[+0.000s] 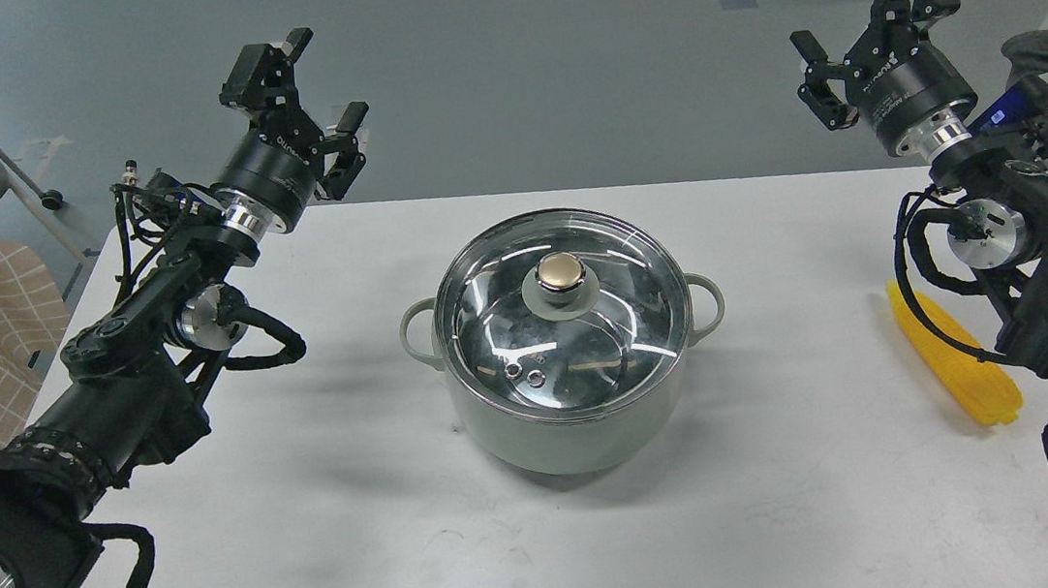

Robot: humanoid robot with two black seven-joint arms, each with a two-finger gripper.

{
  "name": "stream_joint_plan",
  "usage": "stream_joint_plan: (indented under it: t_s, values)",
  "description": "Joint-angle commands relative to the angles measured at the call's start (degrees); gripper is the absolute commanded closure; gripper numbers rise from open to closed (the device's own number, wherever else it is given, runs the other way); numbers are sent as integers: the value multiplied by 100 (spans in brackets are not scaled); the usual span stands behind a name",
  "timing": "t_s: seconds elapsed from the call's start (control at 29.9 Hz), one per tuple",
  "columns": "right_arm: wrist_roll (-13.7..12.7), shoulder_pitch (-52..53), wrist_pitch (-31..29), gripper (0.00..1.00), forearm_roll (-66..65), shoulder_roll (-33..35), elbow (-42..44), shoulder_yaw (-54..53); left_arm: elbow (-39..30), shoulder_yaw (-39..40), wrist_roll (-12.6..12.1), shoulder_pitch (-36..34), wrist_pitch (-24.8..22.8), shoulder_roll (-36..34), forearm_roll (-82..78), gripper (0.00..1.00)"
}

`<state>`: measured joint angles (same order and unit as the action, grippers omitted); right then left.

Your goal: Open pot and put corn in

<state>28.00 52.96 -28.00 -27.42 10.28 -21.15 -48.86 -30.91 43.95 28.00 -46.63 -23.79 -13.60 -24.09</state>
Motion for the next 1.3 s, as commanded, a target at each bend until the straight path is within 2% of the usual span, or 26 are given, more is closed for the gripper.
stream_joint_plan:
  t_s: [0.0,1.27]
  values:
    - [0,-23,0,0,8,-27,-20,8,-47,-18,0,5,23,41,27,0]
    - [0,21,0,0,8,-202,-12,0,-197,88,0,101,41,235,36,0]
